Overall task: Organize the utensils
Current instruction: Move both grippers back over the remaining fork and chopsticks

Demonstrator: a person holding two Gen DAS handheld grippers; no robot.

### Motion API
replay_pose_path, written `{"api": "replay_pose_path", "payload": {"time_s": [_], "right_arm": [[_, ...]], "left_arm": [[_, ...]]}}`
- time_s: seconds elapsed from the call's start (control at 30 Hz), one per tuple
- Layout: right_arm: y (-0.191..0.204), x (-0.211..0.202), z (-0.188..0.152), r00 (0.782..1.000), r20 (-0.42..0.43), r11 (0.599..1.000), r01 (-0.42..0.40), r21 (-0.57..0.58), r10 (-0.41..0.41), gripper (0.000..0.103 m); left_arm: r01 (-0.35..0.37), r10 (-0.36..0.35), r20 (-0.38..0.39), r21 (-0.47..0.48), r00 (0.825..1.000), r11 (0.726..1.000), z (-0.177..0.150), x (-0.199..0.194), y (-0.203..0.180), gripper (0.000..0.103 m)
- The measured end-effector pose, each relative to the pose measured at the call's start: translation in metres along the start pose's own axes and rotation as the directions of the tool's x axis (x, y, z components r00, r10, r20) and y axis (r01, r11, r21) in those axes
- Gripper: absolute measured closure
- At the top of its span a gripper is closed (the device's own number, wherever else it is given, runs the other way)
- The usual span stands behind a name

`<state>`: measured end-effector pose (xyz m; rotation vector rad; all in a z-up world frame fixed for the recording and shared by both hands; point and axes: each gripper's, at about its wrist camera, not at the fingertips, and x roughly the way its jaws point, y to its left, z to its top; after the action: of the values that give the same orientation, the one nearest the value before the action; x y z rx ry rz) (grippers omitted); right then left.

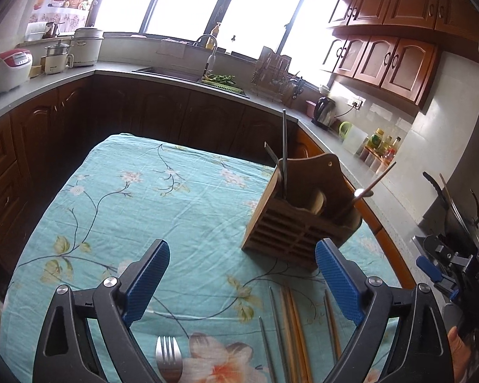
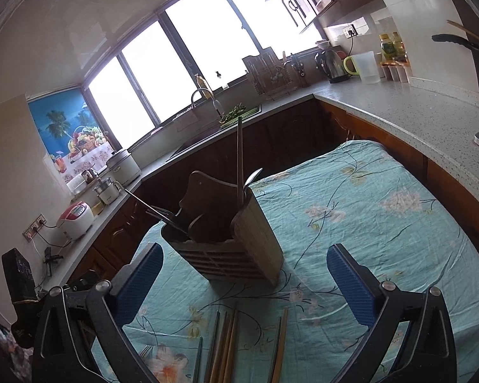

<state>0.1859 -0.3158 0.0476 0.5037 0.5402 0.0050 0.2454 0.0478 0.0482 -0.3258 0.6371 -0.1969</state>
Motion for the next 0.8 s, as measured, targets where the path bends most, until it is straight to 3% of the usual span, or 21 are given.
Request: {"api": "replay_pose_path", "payload": {"time_s": [0.43,0.8], "right_arm": [[-0.001,-0.030,-0.048,0.998,-0.064,0.999,0.027,-0.039,-0.029,0.000],[-0.006,-0.029,-0.075,0.992,-0.111,0.996,0.052,-0.076,-0.060,0.000]], "left_arm": [[-0.003,0.001,-0.043,-0.050,0.999,0.999,-0.031,-0.044,0.012,0.010],[-0.027,0.021,-0.106,-0.056,0.994,0.998,-0.049,-0.044,0.014,0.010]]}}
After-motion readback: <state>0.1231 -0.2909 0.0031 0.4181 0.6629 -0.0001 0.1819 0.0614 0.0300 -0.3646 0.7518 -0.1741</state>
